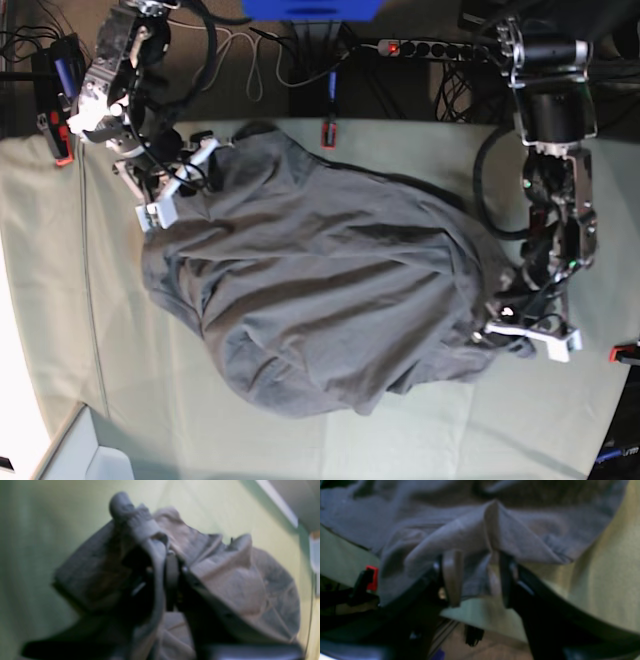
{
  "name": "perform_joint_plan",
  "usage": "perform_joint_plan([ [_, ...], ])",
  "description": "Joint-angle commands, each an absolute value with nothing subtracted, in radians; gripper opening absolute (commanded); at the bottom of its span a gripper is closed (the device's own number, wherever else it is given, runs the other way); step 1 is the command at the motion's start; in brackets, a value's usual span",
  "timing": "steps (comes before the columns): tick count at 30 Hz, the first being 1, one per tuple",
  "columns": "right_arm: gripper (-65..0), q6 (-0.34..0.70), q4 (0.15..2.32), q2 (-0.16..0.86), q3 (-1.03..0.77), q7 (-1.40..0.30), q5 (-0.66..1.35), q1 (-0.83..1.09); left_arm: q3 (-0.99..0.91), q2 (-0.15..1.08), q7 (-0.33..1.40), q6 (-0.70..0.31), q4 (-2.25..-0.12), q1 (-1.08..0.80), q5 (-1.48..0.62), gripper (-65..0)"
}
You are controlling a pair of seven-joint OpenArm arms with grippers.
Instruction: Layout the t-shirt on the table in an organized manner, then fold the t-shirt properly
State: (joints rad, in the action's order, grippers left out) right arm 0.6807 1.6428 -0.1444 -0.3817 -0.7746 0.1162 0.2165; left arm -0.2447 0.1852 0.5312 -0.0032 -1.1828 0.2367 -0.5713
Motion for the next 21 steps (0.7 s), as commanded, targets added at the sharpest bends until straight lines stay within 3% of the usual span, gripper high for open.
perform_joint_plan([
  [1, -36.8, 0.698, 1.662, -0.143, -0.380, -0.760, 0.136, 0.223, -0.236, 0.197, 0.512, -0.007, -1.196, 0.259, -0.562, -46.8],
  [4, -35.4, 0.698, 1.664, -0.147, -0.378, -0.760, 0.136, 0.231, -0.223, 0.189, 0.512, -0.010, -1.196, 0.259, -0.549, -34.8],
  [8, -35.2, 0.698, 1.656, -0.150, -0.380, -0.760, 0.136, 0.232, -0.231, 0.196, 0.512, -0.010, -1.198, 0.252, -0.562, -23.8],
  [21, -35.2, 0.698, 1.544, -0.150, -0.341, -0.753, 0.137, 0.223, -0.363, 0.225, 0.510, -0.012, -1.231, 0.128, -0.562, -22.7],
])
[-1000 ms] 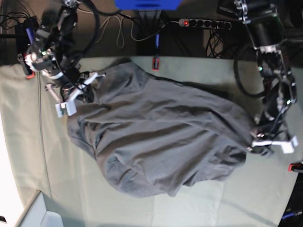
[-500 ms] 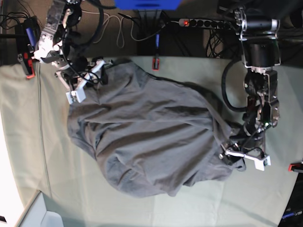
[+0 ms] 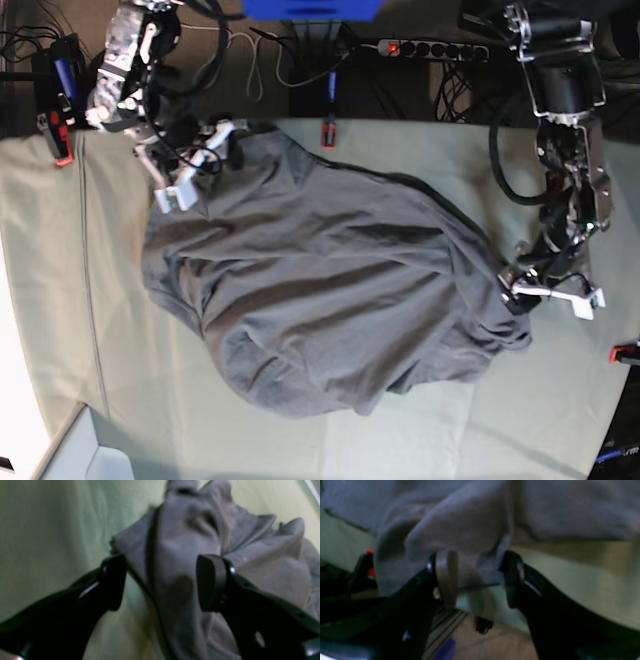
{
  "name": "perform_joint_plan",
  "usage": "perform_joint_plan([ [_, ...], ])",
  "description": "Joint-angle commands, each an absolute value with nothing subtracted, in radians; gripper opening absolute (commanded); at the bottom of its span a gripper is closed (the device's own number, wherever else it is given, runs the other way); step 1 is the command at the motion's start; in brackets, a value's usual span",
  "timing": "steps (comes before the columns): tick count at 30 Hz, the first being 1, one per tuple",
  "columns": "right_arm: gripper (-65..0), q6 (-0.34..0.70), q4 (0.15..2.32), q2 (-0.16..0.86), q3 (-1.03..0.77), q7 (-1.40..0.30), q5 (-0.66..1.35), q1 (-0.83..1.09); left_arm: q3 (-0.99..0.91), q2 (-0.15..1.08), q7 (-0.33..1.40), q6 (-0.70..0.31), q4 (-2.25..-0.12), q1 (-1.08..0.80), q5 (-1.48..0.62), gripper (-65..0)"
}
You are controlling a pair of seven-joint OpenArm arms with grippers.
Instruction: Layout the t-shirt on the table in an organized manner, then fold the t-shirt properly
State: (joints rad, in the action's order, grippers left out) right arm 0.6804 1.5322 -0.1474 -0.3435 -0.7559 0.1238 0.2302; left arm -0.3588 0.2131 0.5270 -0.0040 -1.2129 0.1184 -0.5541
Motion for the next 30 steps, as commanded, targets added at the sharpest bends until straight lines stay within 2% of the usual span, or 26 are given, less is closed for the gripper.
perform_joint_plan([
  [1, -35.2, 0.698, 1.524, -0.150, -0.334, -0.753, 0.137, 0.220, -0.369, 0.225, 0.510, -0.012, -1.245, 0.117, -0.562, -22.7],
  [8, -35.7, 0.698, 1.395, -0.150, -0.321, -0.751, 0.137, 0.151, -0.372, 0.225, 0.513, -0.012, -1.262, 0.105, -0.561, -22.7],
  [10, -38.9, 0.698, 1.391, -0.150, -0.321, -0.751, 0.139, 0.151, -0.387, 0.225, 0.518, -0.012, -1.260, 0.105, -0.561, -22.7],
  [11, -42.9, 0.698, 1.400, -0.148, -0.321, -0.751, 0.139, 0.157, -0.392, 0.225, 0.518, -0.012, -1.260, 0.104, -0.561, -22.7],
  [14, -64.2, 0.698, 1.452, -0.145, -0.328, -0.753, 0.139, 0.182, -0.392, 0.225, 0.513, -0.012, -1.262, 0.085, -0.562, -22.7],
  [23, -65.0, 0.698, 1.906, -0.137, -0.395, -0.751, 0.139, 0.332, -0.410, 0.219, 0.516, -0.012, -1.389, 0.012, -0.562, -22.7],
  [30, -65.0, 0.698, 1.975, -0.139, -0.559, -0.757, 0.140, 0.318, -0.407, 0.216, 0.512, -0.012, -1.422, -0.038, -0.553, -22.7],
])
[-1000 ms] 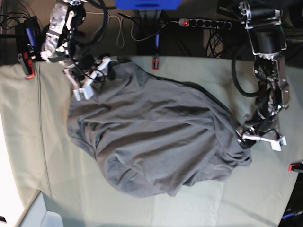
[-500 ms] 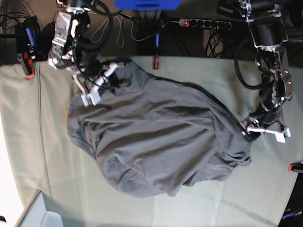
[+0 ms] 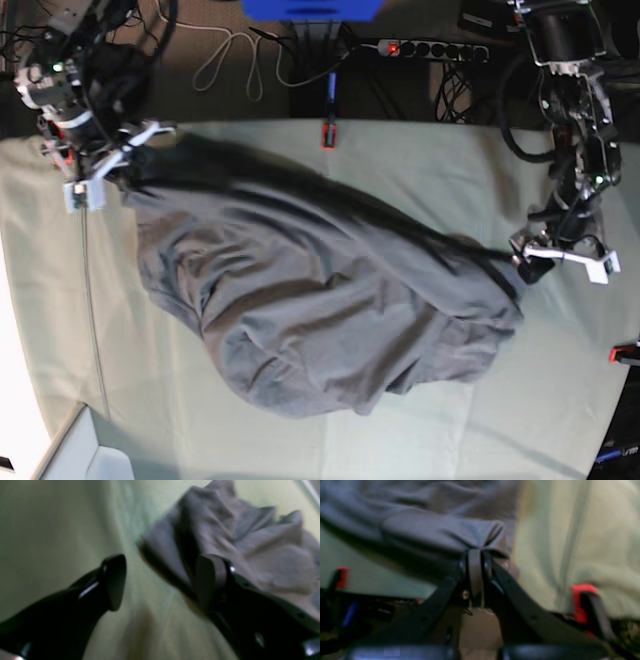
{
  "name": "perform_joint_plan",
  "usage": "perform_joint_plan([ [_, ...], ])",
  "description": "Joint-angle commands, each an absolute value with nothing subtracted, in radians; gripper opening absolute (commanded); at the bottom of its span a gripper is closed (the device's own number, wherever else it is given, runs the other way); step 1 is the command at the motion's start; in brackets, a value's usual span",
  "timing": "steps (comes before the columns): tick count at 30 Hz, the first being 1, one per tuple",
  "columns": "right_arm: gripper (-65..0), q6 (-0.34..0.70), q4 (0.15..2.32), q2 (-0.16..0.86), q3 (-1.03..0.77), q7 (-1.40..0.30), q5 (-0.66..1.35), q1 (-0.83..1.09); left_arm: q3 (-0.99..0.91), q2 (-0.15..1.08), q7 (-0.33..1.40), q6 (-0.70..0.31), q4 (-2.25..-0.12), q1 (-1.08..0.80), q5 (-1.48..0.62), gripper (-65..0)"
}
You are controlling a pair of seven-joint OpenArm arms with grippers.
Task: Layout the t-shirt on the table in an organized manner, then fold the t-shirt properly
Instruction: 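Pull the held shirt edge apart with both grippers, stretching it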
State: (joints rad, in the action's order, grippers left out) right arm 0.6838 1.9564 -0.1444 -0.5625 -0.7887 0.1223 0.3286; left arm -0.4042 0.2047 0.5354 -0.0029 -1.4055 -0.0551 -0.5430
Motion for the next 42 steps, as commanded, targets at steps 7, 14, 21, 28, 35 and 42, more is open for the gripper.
perform_joint_plan([
  [7, -65.0, 0.698, 1.975, -0.137, -0.647, -0.757, 0.139, 0.277, -0.400, 0.211, 0.512, -0.012, -1.376, -0.030, -0.562, -22.7],
  [14, -65.0, 0.698, 1.975, -0.136, -0.733, -0.759, 0.139, 0.222, -0.344, 0.180, 0.510, -0.012, -1.372, -0.030, -0.555, -22.7],
  [21, -65.0, 0.698, 1.975, -0.140, -0.731, -0.759, 0.139, 0.232, -0.234, 0.177, 0.510, -0.012, -1.380, -0.051, -0.564, -22.9],
  [28, -65.0, 0.698, 1.975, -0.142, -0.731, -0.759, 0.139, 0.246, -0.226, 0.122, 0.510, -0.012, -1.376, -0.048, -0.553, -22.9],
  [35, -65.0, 0.698, 1.974, -0.142, -0.731, -0.760, 0.137, 0.248, -0.225, 0.090, 0.510, -0.012, -1.376, -0.007, -0.555, -23.0],
  [42, -65.0, 0.698, 1.974, -0.139, -0.730, -0.760, 0.136, 0.248, -0.225, 0.076, 0.510, -0.010, -1.326, 0.022, -0.558, -23.3],
])
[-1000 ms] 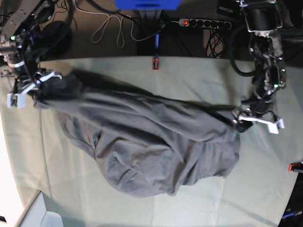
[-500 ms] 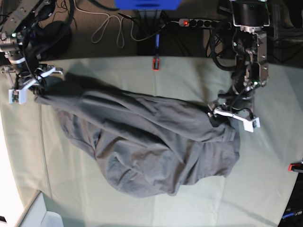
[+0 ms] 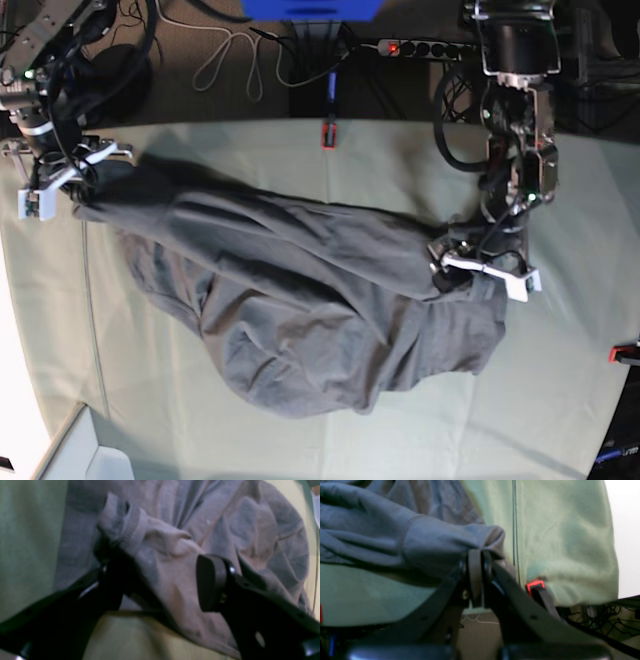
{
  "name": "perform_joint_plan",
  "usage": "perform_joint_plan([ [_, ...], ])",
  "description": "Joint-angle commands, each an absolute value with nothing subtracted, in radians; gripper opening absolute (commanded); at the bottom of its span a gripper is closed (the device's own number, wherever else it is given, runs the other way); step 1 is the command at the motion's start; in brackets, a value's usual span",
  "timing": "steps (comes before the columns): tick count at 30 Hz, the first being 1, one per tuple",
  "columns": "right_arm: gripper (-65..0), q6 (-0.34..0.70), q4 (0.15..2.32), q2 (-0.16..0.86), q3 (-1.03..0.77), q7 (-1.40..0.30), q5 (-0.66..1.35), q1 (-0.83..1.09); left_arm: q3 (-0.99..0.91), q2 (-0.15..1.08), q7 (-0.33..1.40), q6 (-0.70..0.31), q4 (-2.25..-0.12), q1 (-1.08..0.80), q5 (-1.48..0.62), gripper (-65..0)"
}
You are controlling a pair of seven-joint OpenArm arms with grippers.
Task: Layout the t-shirt on the table in an organized manner, then fold the t-shirt properly
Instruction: 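Pull the held shirt edge apart with both grippers, stretching it, then hold the shirt edge taut with both grippers, adjusting grip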
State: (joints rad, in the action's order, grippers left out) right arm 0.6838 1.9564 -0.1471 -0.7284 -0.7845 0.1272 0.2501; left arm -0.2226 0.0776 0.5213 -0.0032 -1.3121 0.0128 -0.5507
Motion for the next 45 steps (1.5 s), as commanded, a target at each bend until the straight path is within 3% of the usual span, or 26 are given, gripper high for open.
perform_joint_plan([
  [1, -65.0, 0.698, 1.974, -0.139, -0.730, -0.760, 0.136, 0.248, -0.225, 0.074, 0.510, -0.010, -1.310, 0.031, -0.558, -25.3],
  [4, -65.0, 0.698, 1.972, -0.139, -0.730, -0.760, 0.136, 0.245, -0.225, 0.073, 0.510, -0.012, -1.270, 0.070, -0.562, -44.2],
  [6, -65.0, 0.698, 1.965, -0.137, -0.730, -0.760, 0.136, 0.240, -0.226, 0.051, 0.510, -0.010, -1.264, 0.088, -0.562, -63.8],
  [7, -65.0, 0.698, 1.963, -0.136, -0.730, -0.760, 0.136, 0.239, -0.225, 0.045, 0.516, -0.005, -1.268, 0.094, -0.562, -65.0],
  [9, -65.0, 0.698, 1.959, -0.134, -0.730, -0.760, 0.136, 0.237, -0.225, 0.041, 0.515, -0.007, -1.285, 0.099, -0.562, -62.7],
  [15, -65.0, 0.698, 1.959, -0.119, -0.728, -0.760, 0.136, 0.216, -0.229, 0.027, 0.521, -0.002, -1.428, 0.071, -0.562, -64.8],
  [34, -65.0, 0.698, 1.960, -0.068, -0.555, -0.756, 0.136, 0.194, -0.447, 0.022, 0.521, -0.001, -1.825, -0.467, -0.562, -64.8],
  [42, -65.0, 0.698, 1.959, -0.064, -0.504, -0.754, 0.136, 0.180, -0.440, 0.027, 0.565, -0.001, -1.833, -0.437, -0.555, -63.9],
  [45, -65.0, 0.698, 1.957, -0.064, -0.504, -0.759, 0.136, 0.151, -0.444, 0.028, 0.731, -0.001, -1.804, -0.321, -0.552, -55.8],
])
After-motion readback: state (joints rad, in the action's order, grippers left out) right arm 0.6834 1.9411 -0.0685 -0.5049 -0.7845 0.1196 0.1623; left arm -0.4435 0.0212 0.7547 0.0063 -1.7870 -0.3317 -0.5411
